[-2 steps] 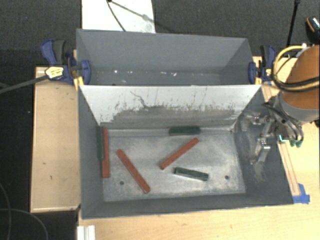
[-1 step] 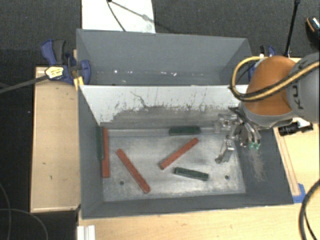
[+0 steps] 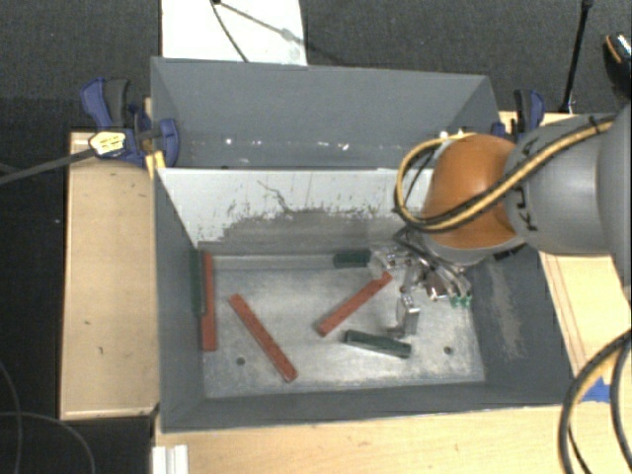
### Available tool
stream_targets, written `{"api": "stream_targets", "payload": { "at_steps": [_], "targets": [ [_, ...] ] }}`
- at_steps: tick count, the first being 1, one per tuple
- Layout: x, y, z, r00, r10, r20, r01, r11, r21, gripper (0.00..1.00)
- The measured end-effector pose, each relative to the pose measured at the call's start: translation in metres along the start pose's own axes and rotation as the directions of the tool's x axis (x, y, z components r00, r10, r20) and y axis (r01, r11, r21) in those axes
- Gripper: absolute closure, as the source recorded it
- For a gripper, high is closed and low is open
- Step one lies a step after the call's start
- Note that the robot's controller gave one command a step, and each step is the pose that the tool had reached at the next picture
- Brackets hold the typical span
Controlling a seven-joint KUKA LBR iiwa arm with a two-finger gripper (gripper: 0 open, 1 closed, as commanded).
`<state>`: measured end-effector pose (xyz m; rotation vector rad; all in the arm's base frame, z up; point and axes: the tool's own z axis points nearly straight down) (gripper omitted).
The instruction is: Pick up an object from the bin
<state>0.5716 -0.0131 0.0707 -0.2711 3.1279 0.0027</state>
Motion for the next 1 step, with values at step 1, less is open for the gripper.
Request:
{"api": "stream_targets", "payload": {
  "at_steps": [1],
  "targets": [
    [0.0002,-0.0015,-0.0008,1.0,0.0,0.0,0.0,1.0,0.002,1.0]
  ]
}}
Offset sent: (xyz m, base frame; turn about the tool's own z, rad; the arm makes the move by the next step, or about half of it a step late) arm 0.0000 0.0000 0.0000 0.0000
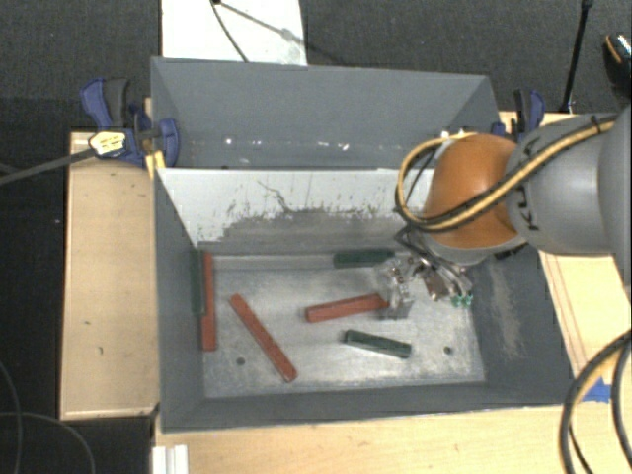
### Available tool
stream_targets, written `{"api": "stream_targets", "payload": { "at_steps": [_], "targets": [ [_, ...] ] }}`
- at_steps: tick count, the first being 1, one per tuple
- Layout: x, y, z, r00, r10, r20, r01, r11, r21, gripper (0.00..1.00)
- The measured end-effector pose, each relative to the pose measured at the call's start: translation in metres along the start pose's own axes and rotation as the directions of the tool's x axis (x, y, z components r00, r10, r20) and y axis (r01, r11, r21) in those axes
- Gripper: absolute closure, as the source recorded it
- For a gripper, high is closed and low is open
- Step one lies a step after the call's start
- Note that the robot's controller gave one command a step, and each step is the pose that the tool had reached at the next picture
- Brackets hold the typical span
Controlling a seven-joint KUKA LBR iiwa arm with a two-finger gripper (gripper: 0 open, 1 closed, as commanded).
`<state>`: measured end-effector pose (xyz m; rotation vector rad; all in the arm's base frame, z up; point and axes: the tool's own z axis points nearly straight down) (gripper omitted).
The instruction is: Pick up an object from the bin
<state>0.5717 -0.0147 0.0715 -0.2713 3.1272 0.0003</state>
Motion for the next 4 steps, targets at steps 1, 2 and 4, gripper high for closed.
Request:
{"api": "stream_targets", "payload": {
  "at_steps": [1,2,4],
  "targets": [
    [0.0,-0.014,-0.148,0.999,0.031,0.009,-0.031,1.0,0.002,1.0],
    [0.002,-0.014,-0.143,1.0,0.029,0.0,-0.029,1.0,0.001,0.0],
    [0.036,0.01,-0.001,0.999,0.035,0.002,-0.035,0.999,0.0,1.0]
  ]
}}
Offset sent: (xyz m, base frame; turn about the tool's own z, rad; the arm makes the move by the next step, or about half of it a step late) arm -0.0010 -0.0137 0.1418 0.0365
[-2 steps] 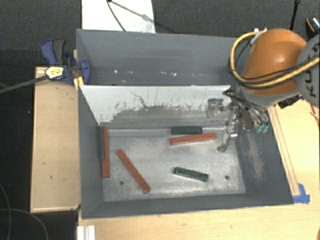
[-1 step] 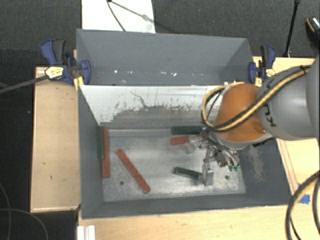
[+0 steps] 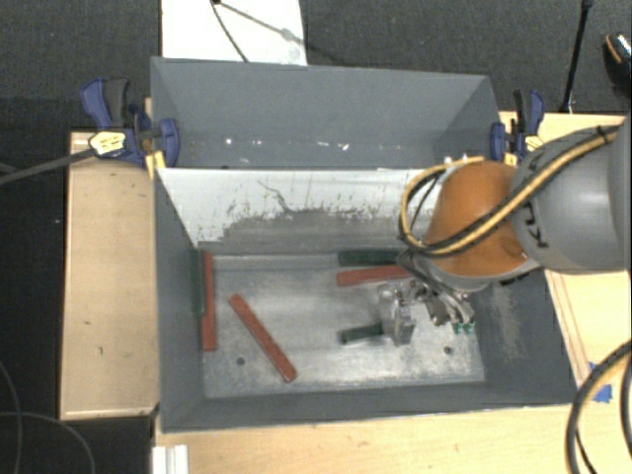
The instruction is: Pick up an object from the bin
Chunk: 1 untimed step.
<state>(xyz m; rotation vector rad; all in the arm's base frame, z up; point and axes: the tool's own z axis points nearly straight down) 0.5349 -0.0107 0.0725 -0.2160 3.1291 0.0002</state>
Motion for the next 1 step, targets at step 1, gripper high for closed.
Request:
{"api": "stream_targets", "payload": {
  "at_steps": [1],
  "targets": [
    [0.0,0.0,0.0,1.0,-0.003,0.0,0.003,1.0,0.0,1.0]
  ]
}}
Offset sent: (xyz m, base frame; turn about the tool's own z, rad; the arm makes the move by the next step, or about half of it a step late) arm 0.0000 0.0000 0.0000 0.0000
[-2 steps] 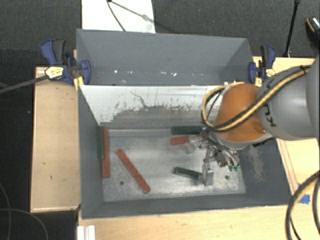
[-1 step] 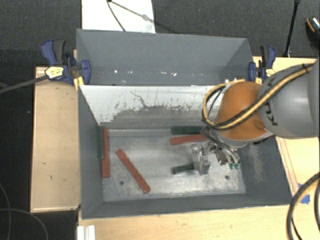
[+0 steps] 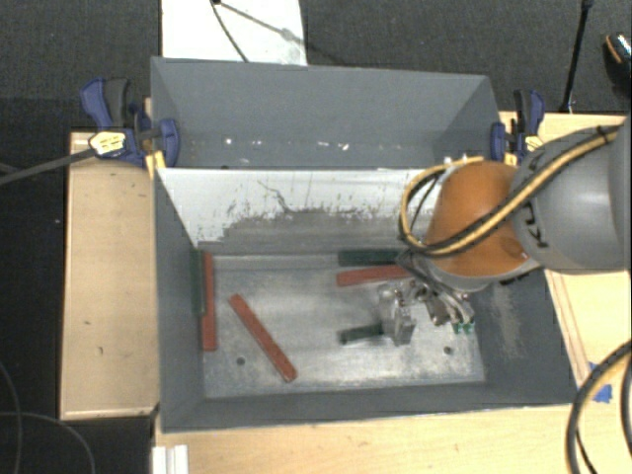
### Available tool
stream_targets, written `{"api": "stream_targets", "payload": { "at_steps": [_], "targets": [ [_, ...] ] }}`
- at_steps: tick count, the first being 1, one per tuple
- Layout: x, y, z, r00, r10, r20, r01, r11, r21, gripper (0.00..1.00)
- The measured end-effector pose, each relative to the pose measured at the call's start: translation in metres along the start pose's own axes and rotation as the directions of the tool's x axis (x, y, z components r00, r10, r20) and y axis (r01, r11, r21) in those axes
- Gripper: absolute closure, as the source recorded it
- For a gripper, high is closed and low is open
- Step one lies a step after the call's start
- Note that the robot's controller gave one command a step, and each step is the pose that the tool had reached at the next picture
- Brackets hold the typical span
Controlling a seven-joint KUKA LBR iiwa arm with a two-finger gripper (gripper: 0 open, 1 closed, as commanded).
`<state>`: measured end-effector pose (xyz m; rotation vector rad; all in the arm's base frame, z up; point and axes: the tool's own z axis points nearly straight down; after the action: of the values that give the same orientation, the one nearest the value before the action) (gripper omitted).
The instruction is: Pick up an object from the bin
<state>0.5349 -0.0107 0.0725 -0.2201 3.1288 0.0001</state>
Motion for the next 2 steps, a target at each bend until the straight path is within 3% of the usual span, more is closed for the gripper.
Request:
{"api": "stream_targets", "payload": {
  "at_steps": [1,2],
  "targets": [
    [-0.0307,0.0193,-0.1405,0.999,-0.048,0.007,0.048,0.999,0.001,1.0],
    [-0.0286,0.0191,-0.1355,0.999,-0.047,-0.002,0.047,0.999,0.0,0.0]
  ]
}}
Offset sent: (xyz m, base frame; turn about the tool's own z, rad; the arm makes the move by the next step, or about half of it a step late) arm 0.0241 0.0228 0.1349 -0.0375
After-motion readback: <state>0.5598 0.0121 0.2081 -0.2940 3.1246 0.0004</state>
